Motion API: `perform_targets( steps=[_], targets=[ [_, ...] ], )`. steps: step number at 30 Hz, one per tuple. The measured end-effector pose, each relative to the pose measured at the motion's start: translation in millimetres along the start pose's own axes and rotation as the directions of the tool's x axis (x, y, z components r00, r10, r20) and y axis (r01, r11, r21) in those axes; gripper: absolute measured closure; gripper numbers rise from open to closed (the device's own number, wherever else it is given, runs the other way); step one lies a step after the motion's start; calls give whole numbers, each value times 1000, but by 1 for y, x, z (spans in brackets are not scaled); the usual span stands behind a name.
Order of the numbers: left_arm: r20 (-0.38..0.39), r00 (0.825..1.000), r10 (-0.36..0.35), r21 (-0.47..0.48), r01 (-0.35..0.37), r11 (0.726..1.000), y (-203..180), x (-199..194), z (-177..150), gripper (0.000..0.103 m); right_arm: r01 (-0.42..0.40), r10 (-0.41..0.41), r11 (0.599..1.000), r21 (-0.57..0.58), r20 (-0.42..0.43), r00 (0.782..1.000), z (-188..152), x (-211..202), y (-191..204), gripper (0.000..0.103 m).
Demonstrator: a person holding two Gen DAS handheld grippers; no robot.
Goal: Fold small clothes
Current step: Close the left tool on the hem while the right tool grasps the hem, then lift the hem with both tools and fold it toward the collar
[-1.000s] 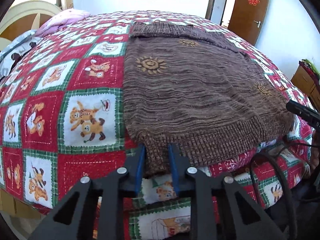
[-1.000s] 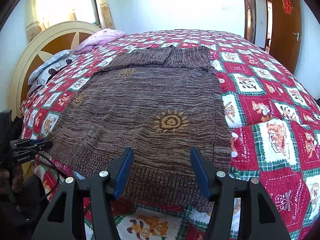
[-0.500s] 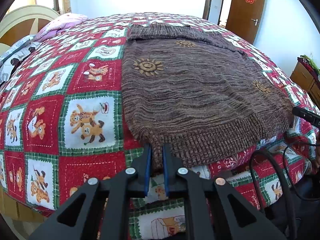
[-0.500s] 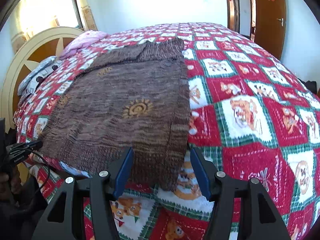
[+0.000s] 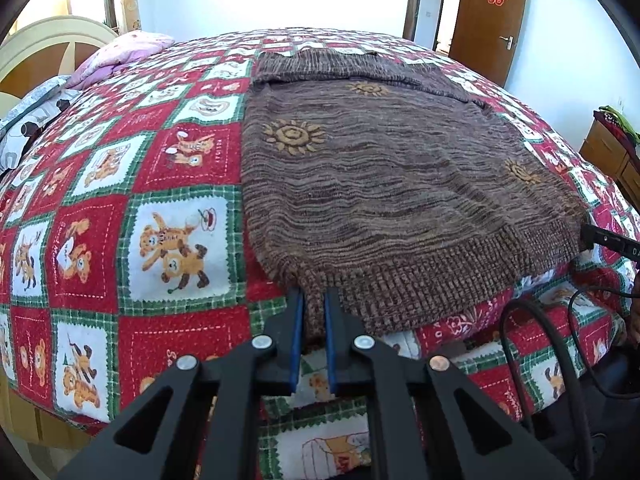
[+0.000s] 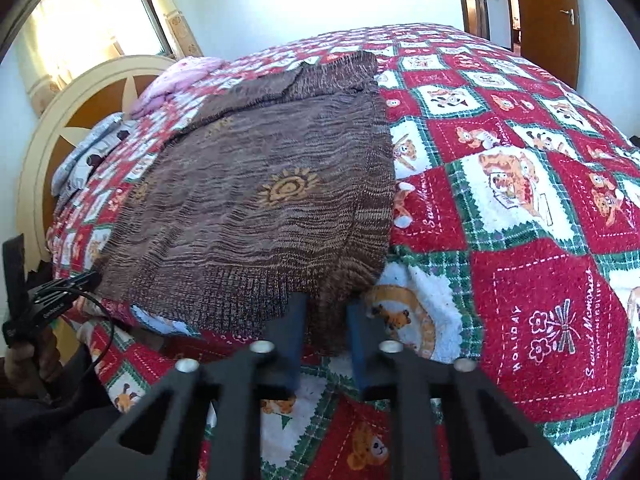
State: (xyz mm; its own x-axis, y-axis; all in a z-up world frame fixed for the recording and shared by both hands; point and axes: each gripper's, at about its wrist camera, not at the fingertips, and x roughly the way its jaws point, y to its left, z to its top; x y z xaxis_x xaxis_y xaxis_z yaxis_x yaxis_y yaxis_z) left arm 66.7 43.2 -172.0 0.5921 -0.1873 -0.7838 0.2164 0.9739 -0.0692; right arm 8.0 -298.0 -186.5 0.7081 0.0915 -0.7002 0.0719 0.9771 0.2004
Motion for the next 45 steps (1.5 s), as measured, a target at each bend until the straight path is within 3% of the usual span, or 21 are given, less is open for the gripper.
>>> perform_targets(
  steps=[5, 9, 20, 45],
  targets=[
    [12, 1000, 1, 2, -1, 1000, 0, -2, 1, 93, -64, 63, 998, 9, 88, 994, 6, -18, -2, 96],
    [27, 1000, 14, 7, -14, 1000, -2, -5, 3, 94, -61, 60, 998, 13, 76, 995, 4, -13, -3, 96],
    [94, 993, 73, 40, -77, 996, -9, -16, 30, 94, -124, 114, 990, 63, 152, 982, 19, -31, -6, 96],
    [237, 969, 68, 23, -75, 997, 9, -28, 78, 94, -107, 90, 993, 50, 266, 960, 102, -49, 4, 96]
  ],
)
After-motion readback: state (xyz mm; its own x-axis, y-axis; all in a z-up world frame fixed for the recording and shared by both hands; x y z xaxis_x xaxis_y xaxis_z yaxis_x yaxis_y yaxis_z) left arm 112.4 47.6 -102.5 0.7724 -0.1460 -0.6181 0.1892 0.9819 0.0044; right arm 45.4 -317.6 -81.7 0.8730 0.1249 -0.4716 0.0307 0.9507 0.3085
